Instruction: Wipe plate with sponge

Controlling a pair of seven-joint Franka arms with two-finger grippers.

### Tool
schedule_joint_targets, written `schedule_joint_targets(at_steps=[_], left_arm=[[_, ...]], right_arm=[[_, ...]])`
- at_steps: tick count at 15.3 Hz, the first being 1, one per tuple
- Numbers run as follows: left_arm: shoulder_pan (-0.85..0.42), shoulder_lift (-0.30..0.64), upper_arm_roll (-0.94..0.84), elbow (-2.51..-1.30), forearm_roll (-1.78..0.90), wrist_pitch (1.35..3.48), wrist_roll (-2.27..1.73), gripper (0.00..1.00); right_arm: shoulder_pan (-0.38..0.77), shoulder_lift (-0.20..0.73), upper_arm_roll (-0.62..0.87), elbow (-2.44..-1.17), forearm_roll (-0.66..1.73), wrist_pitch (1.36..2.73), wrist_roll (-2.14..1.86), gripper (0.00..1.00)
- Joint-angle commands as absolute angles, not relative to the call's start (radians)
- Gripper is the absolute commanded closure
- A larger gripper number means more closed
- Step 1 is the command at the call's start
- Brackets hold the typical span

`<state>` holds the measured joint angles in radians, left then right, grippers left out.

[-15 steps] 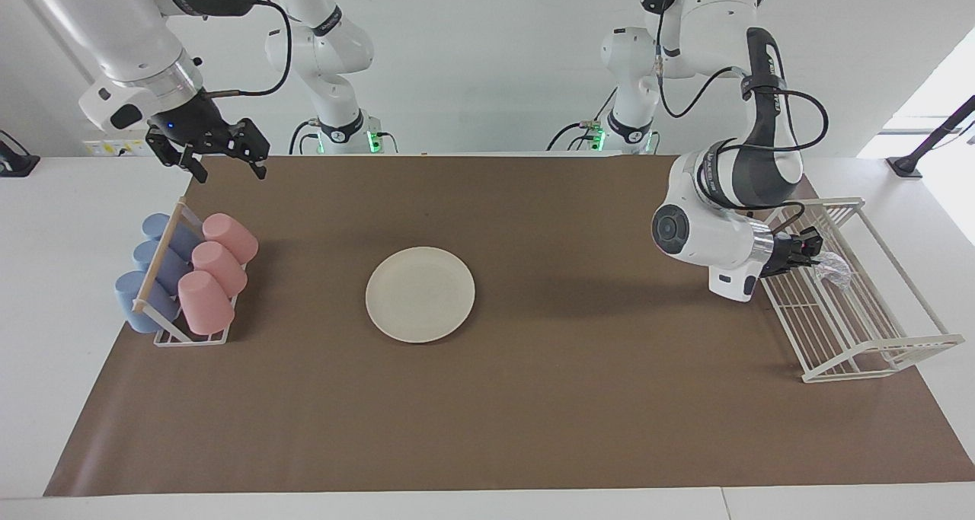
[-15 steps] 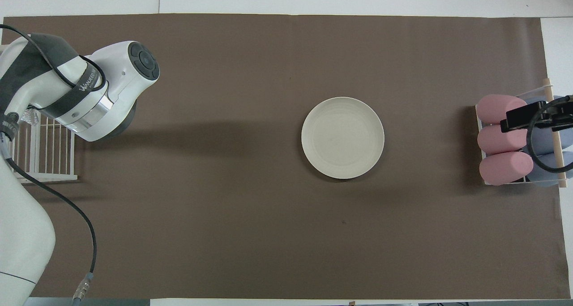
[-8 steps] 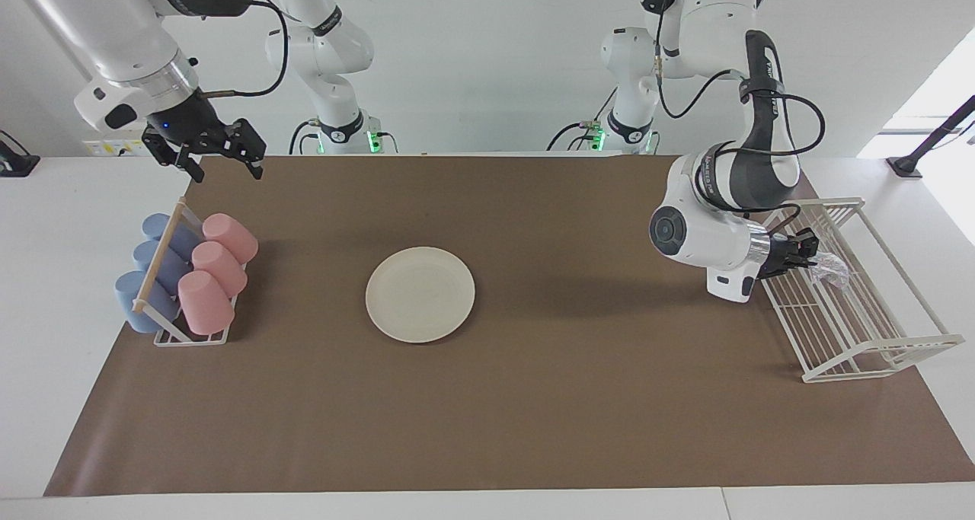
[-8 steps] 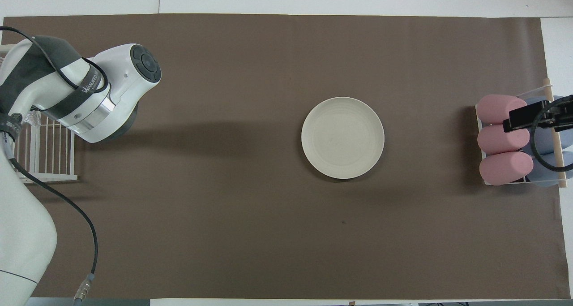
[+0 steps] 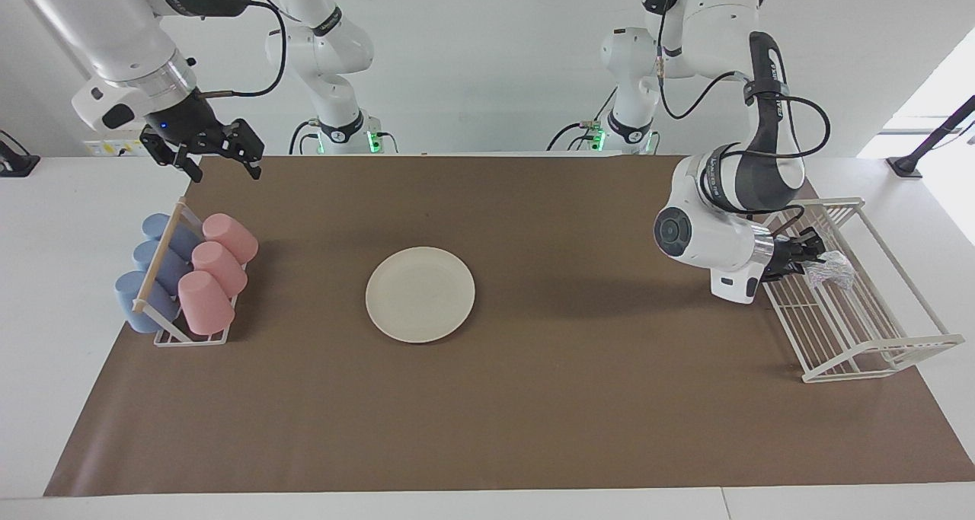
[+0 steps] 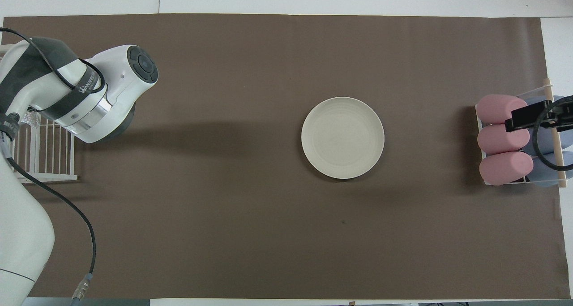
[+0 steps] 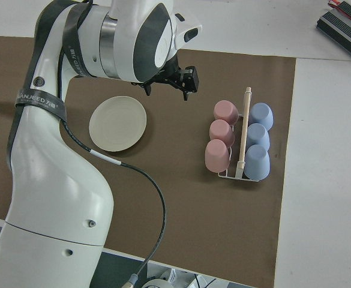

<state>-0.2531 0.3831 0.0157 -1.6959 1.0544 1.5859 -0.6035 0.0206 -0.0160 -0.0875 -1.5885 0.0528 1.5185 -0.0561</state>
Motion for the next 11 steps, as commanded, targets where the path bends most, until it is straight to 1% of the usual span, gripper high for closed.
schedule_joint_targets(at_steps=[1,6,8,11], left_arm=[[-0.244,0.371,0.012,-1.71,1.055,1.606,-0.615,0.0],[-0.245,0.367,0.009,-1.706,1.033,1.605,-0.608,0.0],[-0.242,0.339,0.008,-1.689,0.904,1.615,-0.606,0.0],[-0.209,0.264,0.006,-1.666,0.651,1.635,-0.562,0.0]], right_arm=[[0.018,-0.014,-0.083,-1.583,0.031,1.522,-0.037,0.0],[0.018,-0.015,-0.083,-1.585,0.031,1.519,-0.035,0.0],[0.018,-0.015,-0.083,-1.583,0.031,1.519,-0.035,0.0],[0.018,-0.015,-0.083,-1.583,0.031,1.519,-0.035,0.0]])
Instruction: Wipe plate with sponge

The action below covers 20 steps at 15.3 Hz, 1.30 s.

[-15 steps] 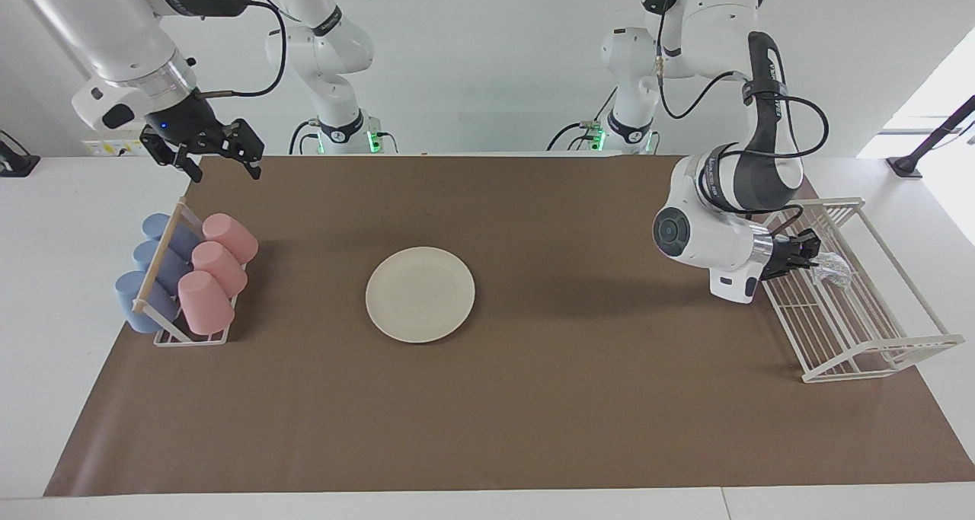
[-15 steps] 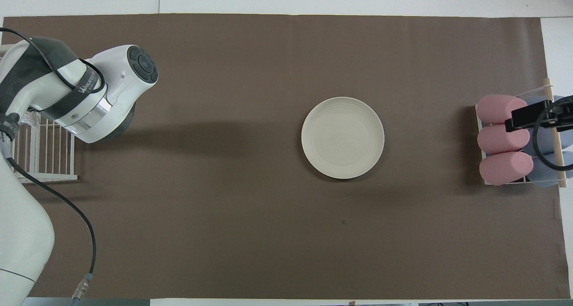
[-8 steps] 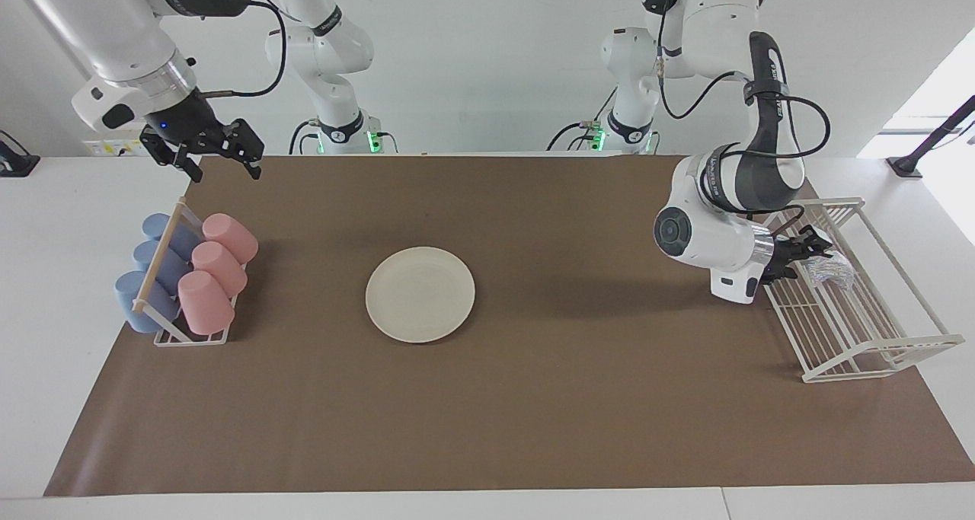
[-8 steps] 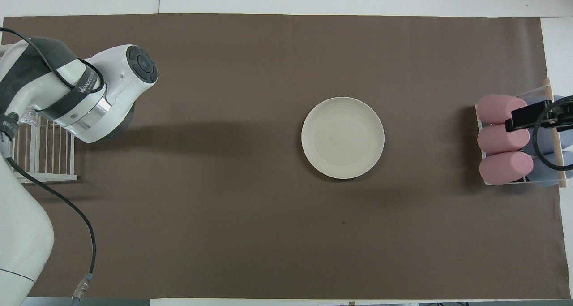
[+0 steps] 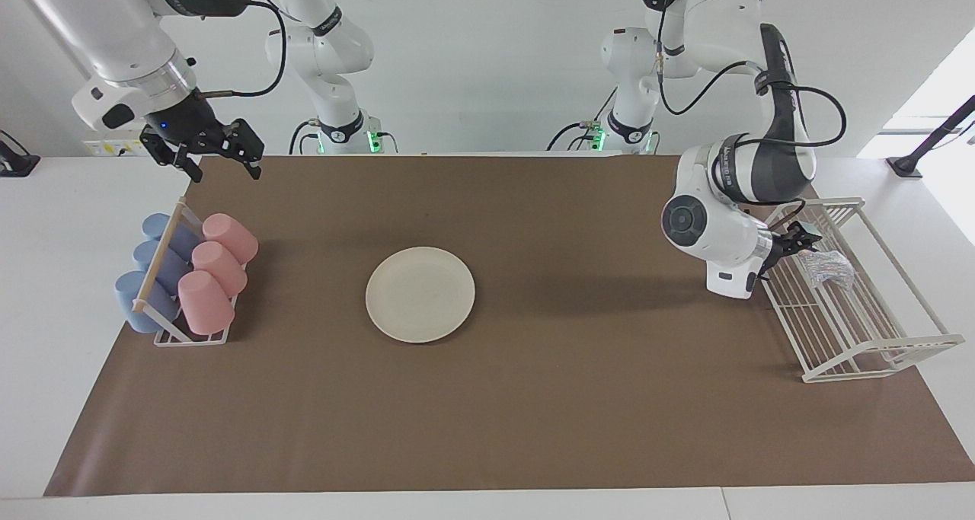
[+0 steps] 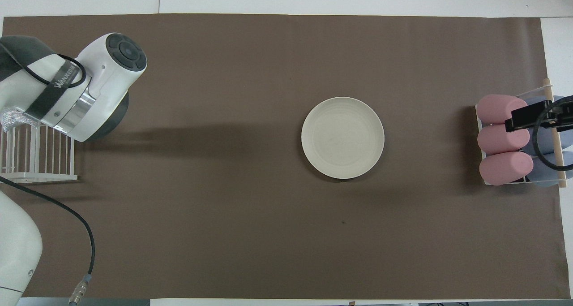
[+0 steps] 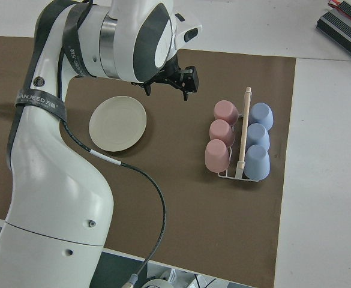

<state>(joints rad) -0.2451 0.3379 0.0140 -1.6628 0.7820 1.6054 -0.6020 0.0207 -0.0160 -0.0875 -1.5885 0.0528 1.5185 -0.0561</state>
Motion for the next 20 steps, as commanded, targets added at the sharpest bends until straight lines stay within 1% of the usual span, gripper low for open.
schedule_joint_targets(at_steps=[1,3,6,9,11,12,13,15,18,20], left_arm=[[-0.207,0.237,0.009,-1.652,0.564,1.632,-0.531,0.0],[-0.193,0.177,0.02,-1.644,0.393,1.623,-0.483,0.0],[-0.124,0.06,0.02,-1.667,0.186,1.608,-0.395,0.0],[-0.112,-0.035,0.018,-1.704,0.132,1.523,-0.304,0.0],[-0.11,-0.099,0.02,-1.745,0.042,1.523,-0.292,0.0],[-0.11,-0.113,0.02,-1.753,0.032,1.529,-0.269,0.0],[-0.109,-0.104,0.02,-1.74,0.028,1.537,-0.246,0.0],[-0.109,-0.068,0.047,-1.666,-0.055,1.534,-0.256,0.0],[-0.11,-0.015,0.067,-1.559,-0.066,1.381,-0.252,0.0],[-0.115,-0.015,0.067,-1.563,-0.067,1.385,-0.238,0.0]], right_arm=[[0.018,-0.014,-0.083,-1.583,0.031,1.519,-0.035,0.0],[0.02,-0.014,-0.083,-1.582,0.031,1.52,-0.035,0.0],[0.02,-0.014,-0.083,-1.582,0.031,1.52,-0.035,0.0],[0.02,-0.014,-0.083,-1.582,0.031,1.52,-0.035,0.0],[0.02,-0.014,-0.083,-1.582,0.031,1.52,-0.034,0.0],[0.02,-0.014,-0.083,-1.582,0.031,1.52,-0.035,0.0],[0.02,-0.014,-0.083,-1.582,0.031,1.52,-0.035,0.0],[0.02,-0.014,-0.083,-1.582,0.031,1.519,-0.035,0.0],[0.02,-0.014,-0.083,-1.582,0.031,1.52,-0.035,0.0],[0.02,-0.014,-0.083,-1.582,0.031,1.52,-0.034,0.0]])
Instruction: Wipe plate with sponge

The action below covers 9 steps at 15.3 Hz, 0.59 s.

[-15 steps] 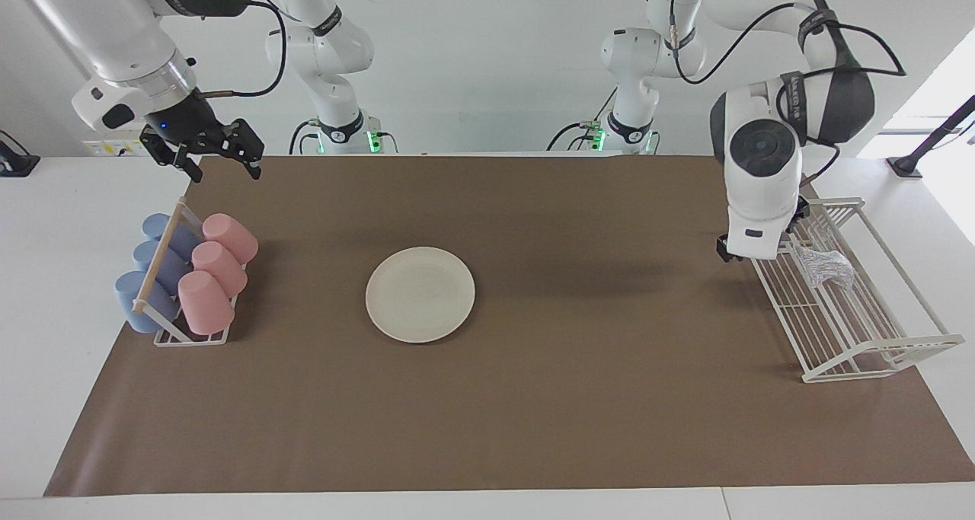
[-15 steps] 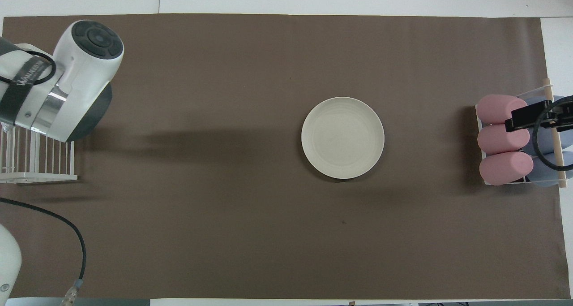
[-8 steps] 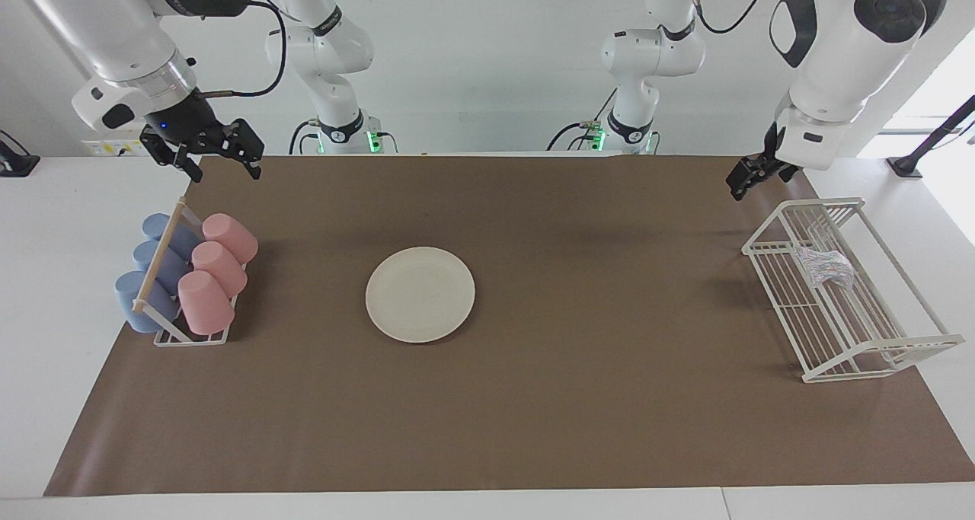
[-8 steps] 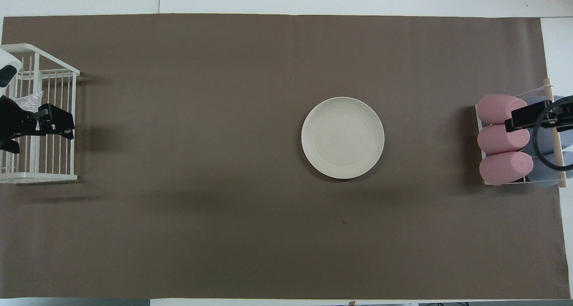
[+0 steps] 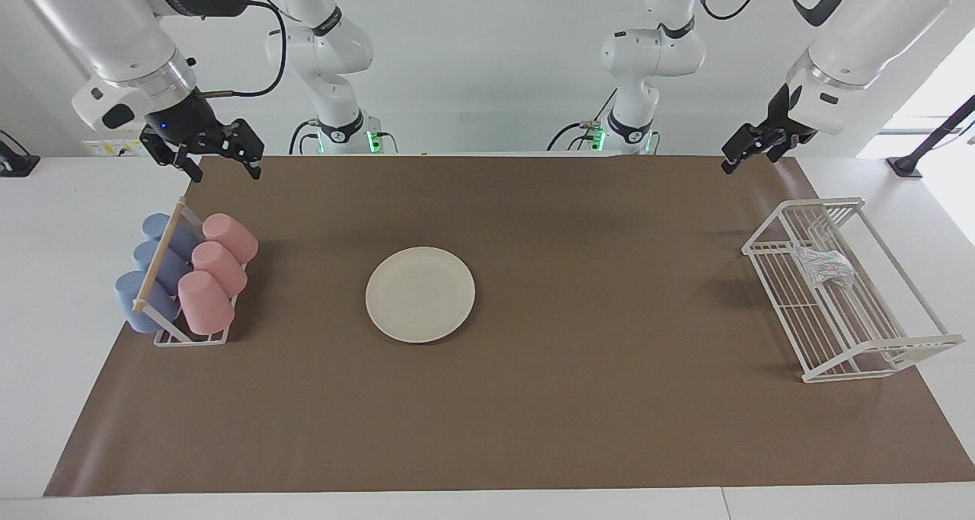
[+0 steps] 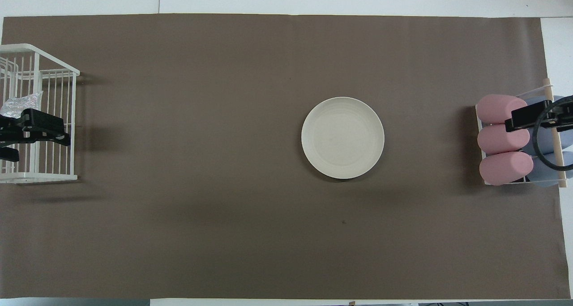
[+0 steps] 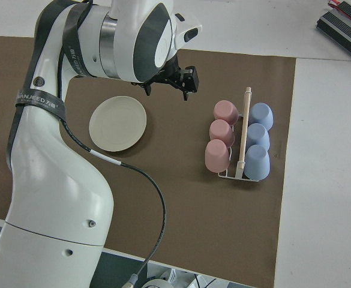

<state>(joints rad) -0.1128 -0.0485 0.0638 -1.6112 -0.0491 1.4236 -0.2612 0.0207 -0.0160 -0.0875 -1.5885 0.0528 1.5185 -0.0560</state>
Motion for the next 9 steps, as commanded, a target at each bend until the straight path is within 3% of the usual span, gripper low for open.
schedule_joint_targets(at_steps=[1,9], left_arm=[[-0.12,-0.012,0.067,-1.565,-0.063,1.397,-0.23,0.0],[-0.114,0.009,0.055,-1.532,-0.04,1.411,-0.229,0.0]], right_arm=[[0.02,-0.014,-0.083,-1.582,0.031,1.52,-0.034,0.0],[0.021,-0.014,-0.083,-1.582,0.031,1.52,-0.035,0.0]])
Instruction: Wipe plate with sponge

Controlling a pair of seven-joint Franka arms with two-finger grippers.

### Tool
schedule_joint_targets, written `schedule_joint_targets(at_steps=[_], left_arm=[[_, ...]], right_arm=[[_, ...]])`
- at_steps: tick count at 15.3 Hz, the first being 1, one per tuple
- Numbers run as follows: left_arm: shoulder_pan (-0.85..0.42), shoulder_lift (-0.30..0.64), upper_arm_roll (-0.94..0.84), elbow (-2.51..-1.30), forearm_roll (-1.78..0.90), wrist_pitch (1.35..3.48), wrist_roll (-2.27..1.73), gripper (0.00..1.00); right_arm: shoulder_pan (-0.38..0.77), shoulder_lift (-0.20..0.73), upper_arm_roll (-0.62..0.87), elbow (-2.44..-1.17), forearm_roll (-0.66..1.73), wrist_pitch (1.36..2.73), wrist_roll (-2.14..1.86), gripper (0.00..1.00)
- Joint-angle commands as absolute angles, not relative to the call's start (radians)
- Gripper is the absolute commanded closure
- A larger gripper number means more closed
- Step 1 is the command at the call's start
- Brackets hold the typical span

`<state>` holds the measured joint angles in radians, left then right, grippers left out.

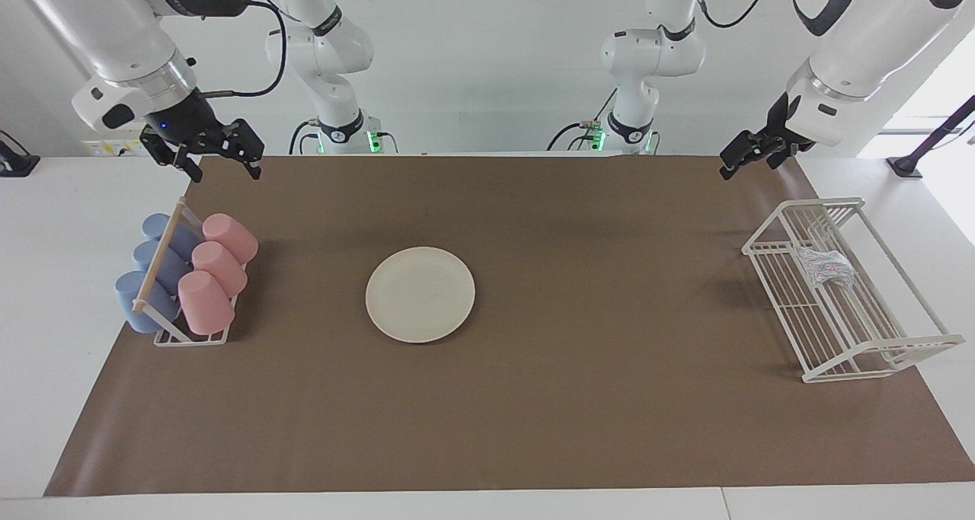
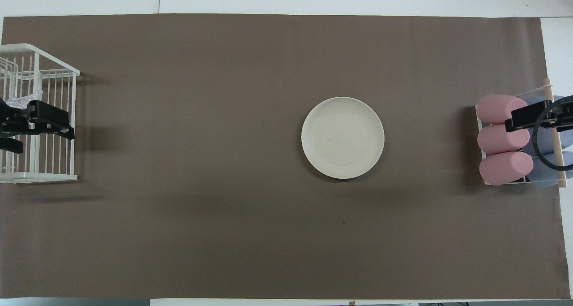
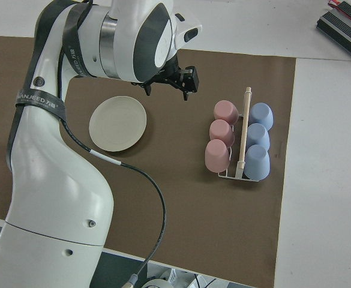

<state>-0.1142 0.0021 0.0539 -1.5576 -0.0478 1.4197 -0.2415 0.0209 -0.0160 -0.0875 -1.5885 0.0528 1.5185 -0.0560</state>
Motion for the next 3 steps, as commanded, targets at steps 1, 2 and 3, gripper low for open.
schedule_joint_targets(at_steps=[1,2,3], left_arm=[[-0.112,0.006,0.055,-1.534,-0.041,1.413,-0.229,0.0],[-0.11,0.006,0.055,-1.534,-0.04,1.411,-0.229,0.0],[-0.112,0.005,0.055,-1.534,-0.04,1.411,-0.229,0.0]], right_arm=[[0.021,-0.014,-0.083,-1.582,0.031,1.519,-0.034,0.0],[0.021,-0.014,-0.083,-1.582,0.031,1.52,-0.034,0.0],[0.021,-0.014,-0.083,-1.582,0.031,1.52,-0.034,0.0]])
